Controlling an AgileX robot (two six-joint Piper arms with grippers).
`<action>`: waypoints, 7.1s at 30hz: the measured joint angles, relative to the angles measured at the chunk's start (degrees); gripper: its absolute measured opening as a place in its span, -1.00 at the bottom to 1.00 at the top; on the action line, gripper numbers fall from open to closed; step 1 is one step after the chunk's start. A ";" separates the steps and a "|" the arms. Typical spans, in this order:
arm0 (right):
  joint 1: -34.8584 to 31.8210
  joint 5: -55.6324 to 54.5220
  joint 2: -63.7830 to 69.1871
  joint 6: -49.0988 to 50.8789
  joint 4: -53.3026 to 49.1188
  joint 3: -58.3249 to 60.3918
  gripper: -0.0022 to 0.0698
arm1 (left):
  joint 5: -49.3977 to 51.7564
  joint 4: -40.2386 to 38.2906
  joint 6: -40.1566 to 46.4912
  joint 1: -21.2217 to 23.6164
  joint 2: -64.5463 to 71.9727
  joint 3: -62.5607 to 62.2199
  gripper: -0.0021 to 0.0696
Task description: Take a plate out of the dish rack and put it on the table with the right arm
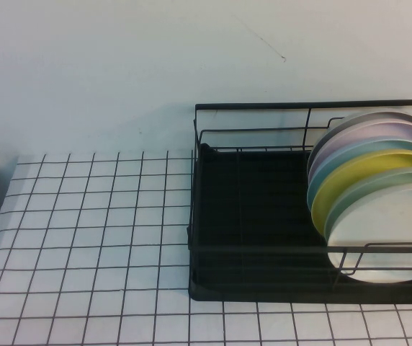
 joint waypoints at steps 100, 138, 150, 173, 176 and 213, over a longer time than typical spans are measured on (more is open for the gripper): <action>1.03 1.10 -17.12 52.73 6.05 31.61 -0.72 | 0.00 0.00 0.00 0.00 0.00 0.00 -0.95; 1.03 8.20 9.21 29.13 11.22 12.97 -0.25 | 0.00 0.00 0.00 0.00 0.00 0.00 -0.95; 1.03 -3.70 -25.55 28.56 13.10 12.81 -0.94 | 0.00 0.00 0.00 0.00 0.00 0.00 -0.95; 1.03 -5.89 -42.84 30.93 11.11 21.27 -0.95 | 0.00 0.00 0.00 0.00 0.00 0.00 -0.95; 1.03 -16.43 -44.63 30.76 7.52 23.95 -0.95 | 0.00 0.00 0.00 0.00 0.00 0.00 -0.95; 0.67 -37.85 -67.29 77.52 -36.22 61.50 -0.95 | 0.00 0.00 0.00 0.00 0.00 0.00 -0.95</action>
